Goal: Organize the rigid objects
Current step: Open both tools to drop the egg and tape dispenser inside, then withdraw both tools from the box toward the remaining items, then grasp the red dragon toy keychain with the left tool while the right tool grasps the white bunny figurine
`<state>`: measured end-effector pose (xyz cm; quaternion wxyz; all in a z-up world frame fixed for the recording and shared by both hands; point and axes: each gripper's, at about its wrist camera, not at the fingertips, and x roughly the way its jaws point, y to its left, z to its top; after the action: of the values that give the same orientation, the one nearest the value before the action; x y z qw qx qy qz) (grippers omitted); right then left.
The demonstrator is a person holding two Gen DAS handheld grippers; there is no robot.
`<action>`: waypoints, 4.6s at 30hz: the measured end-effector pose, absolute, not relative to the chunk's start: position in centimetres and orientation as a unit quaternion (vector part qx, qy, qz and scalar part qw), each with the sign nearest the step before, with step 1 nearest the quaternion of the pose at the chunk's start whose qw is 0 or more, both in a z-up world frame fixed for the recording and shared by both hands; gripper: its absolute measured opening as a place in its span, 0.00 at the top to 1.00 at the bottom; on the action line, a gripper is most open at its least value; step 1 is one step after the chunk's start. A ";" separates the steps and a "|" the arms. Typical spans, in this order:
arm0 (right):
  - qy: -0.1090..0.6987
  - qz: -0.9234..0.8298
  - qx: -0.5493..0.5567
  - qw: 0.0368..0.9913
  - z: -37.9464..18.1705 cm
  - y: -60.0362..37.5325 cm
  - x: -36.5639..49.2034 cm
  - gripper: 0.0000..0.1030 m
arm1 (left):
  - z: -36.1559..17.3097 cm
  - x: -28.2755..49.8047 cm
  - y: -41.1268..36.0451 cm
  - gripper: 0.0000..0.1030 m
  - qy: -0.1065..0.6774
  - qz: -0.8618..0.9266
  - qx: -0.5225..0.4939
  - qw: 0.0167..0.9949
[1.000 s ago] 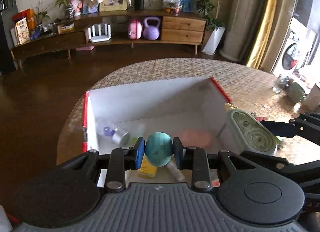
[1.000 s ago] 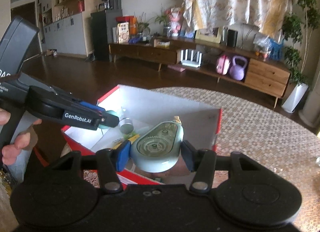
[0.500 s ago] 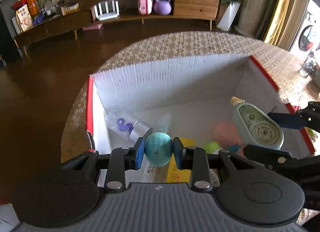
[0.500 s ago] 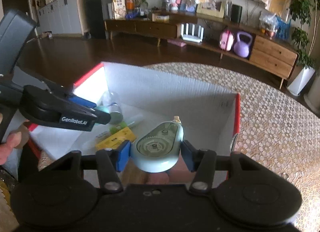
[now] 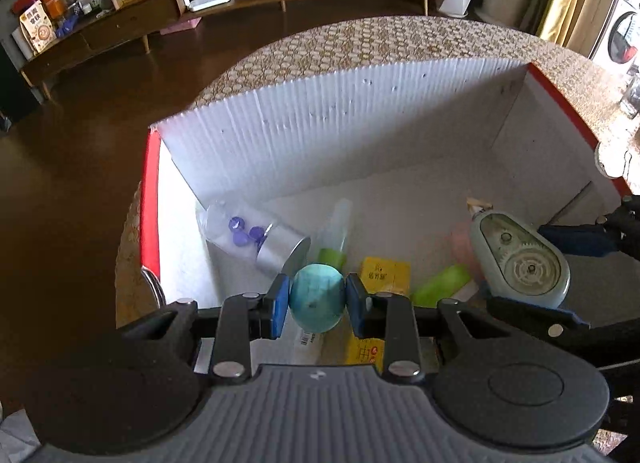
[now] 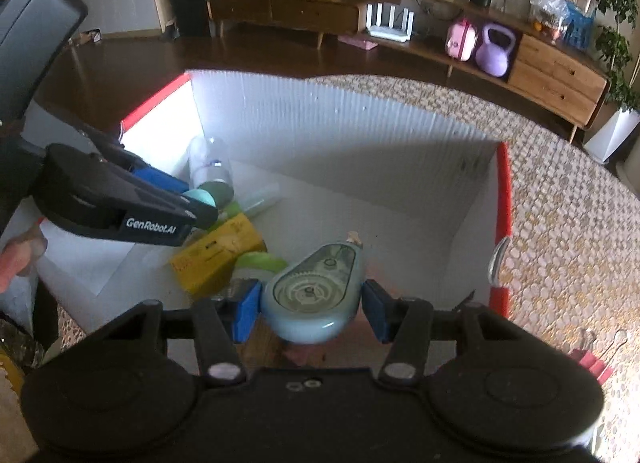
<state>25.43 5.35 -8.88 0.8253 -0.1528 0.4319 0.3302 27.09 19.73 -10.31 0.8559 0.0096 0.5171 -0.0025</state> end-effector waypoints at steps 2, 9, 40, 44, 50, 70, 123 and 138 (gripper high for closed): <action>0.434 0.328 -0.150 0.825 -9.1 5.2 25.4 0.48 | -10.5 27.0 19.7 0.71 0.519 -0.005 0.013 0.855; 0.443 0.330 -0.141 0.821 -9.1 5.2 25.4 0.47 | -10.8 27.4 19.5 0.71 0.538 -0.004 0.020 0.843; 0.381 0.326 -0.075 0.862 -2.5 -0.4 20.3 0.33 | -3.8 21.9 15.9 0.71 0.463 -0.007 0.000 0.886; 0.370 0.327 -0.064 0.867 -1.6 -1.7 19.3 0.30 | -2.8 20.7 15.0 0.70 0.450 -0.012 -0.005 0.893; 0.348 0.329 -0.053 0.876 -0.3 -3.9 17.4 0.24 | -1.4 18.9 13.5 0.70 0.429 -0.022 -0.011 0.903; 0.311 0.302 -0.024 0.901 0.2 -14.2 12.2 0.04 | -0.4 15.2 5.7 0.30 0.374 -0.083 -0.016 0.924; 0.361 0.256 -0.095 0.892 -13.4 -24.5 23.3 0.35 | -14.6 25.3 -11.4 0.02 0.379 -0.120 0.026 0.917; 0.356 0.267 -0.078 0.892 -13.9 -24.2 24.9 0.61 | -15.4 27.2 -10.8 0.47 0.386 -0.138 0.005 0.912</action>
<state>24.85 -24.23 -13.94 0.8920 -0.0780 0.3562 0.2672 27.24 -10.77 -15.43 0.9123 0.0054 0.3857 -0.1377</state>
